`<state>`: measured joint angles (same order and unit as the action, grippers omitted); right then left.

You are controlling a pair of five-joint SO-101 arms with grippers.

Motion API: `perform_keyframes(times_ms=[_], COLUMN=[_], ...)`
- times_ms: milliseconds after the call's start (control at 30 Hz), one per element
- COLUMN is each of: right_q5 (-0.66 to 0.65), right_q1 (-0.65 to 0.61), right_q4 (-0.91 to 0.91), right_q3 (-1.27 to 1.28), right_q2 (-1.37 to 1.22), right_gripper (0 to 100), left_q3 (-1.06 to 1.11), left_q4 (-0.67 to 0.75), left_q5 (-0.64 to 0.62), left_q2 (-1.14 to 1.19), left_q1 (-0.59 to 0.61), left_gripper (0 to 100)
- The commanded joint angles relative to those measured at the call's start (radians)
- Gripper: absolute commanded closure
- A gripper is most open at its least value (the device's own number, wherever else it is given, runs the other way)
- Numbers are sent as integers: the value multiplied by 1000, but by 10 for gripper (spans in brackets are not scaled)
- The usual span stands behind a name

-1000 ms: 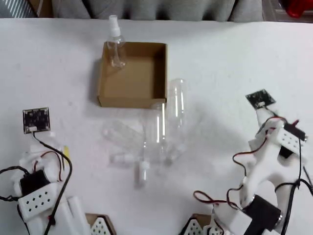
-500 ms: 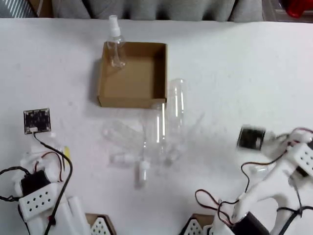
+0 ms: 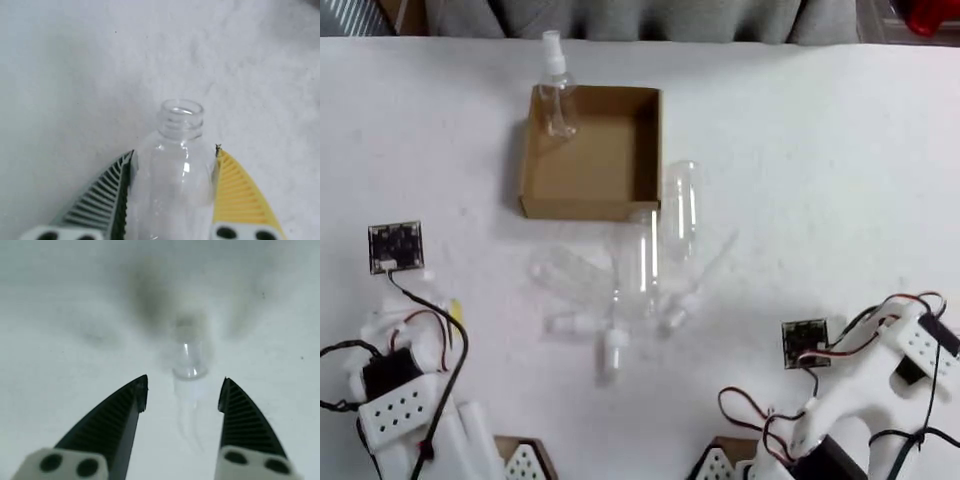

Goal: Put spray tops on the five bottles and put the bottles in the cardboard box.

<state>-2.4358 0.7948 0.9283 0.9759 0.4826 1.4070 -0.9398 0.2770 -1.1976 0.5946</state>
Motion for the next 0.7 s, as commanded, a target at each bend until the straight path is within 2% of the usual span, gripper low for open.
perform_keyframes(times_ms=[0,267,467,667], right_q5=[-11,-11,-11,-2], right_q1=[-2,-10,-4,-2], right_q4=[-85,-93,-231,-263], right_q3=[11,6,5,3], right_q2=[22,-8,-154,-206], right_gripper=[797,800,800,801], left_q3=[-5,-5,-5,-5], left_q4=[34,34,34,34], left_q5=[9,9,9,9], left_q2=[-19,-19,-19,-19], left_q1=[-7,-7,-7,-7], left_gripper=[978,978,978,978])
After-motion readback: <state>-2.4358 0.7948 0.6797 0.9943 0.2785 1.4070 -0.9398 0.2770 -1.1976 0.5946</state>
